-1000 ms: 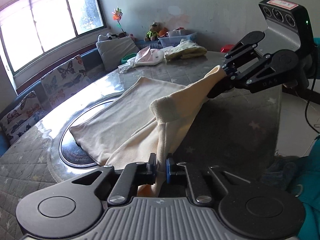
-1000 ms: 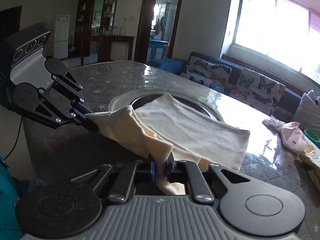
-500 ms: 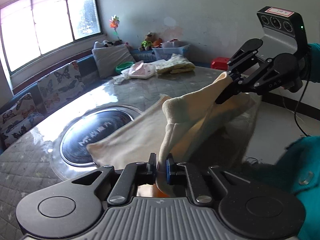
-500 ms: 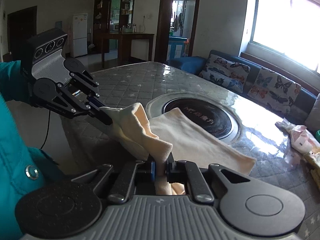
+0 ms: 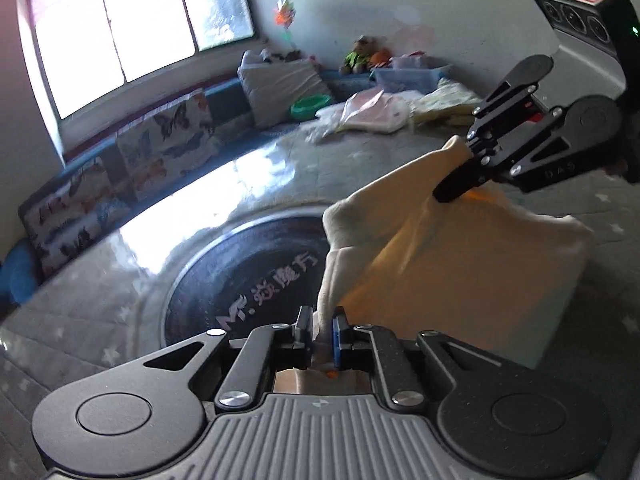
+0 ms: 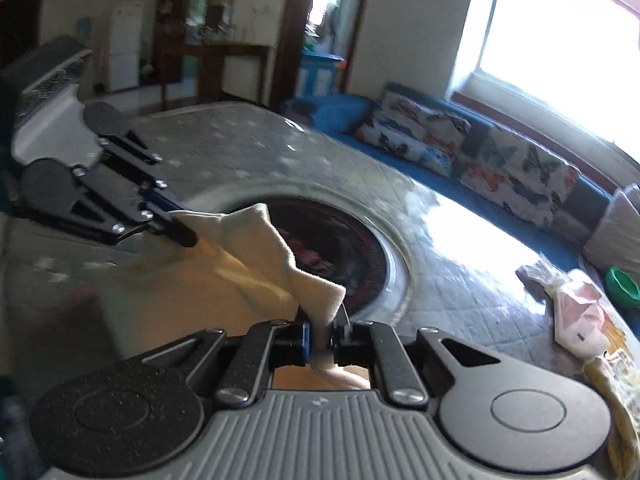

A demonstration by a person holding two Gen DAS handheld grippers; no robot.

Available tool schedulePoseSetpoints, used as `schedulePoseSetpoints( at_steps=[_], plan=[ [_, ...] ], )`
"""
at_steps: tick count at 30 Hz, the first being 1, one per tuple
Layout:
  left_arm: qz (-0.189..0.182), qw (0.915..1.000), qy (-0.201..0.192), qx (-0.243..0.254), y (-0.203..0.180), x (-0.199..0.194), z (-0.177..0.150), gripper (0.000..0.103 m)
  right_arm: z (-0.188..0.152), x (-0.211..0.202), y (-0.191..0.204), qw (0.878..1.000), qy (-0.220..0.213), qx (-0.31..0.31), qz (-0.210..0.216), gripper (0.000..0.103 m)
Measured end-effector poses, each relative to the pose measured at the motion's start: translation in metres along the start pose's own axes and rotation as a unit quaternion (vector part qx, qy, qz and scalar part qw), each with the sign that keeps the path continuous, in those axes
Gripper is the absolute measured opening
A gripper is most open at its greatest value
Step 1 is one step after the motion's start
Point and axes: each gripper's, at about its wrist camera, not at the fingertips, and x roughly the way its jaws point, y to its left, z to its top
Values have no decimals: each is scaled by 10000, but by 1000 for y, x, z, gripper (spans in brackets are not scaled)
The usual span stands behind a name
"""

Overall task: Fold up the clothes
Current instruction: 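Grasp the shirt hem with the left gripper while the right gripper grasps another hem corner, then lift the hem with both grippers and fold it over toward the collar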

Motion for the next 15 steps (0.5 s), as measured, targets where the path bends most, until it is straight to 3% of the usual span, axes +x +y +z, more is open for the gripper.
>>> schedulePoseSetpoints(
  at_steps=[6, 7, 10, 15],
  plan=[
    [340, 9989, 225, -226, 6, 28, -9, 15, -16, 58, -4, 9984, 281, 415, -275, 13],
    [385, 9987, 245, -231, 7, 30, -10, 17, -19, 61, -6, 9977, 283, 539, -312, 18],
    [521, 9979, 214, -318, 11, 26, -12, 24, -26, 55, -13, 9945, 134, 821, -644, 37],
    [795, 9950, 168, -573, 20, 20, -10, 24, -34, 24, -24, 9884, -125, 1195, -924, 37]
  ],
)
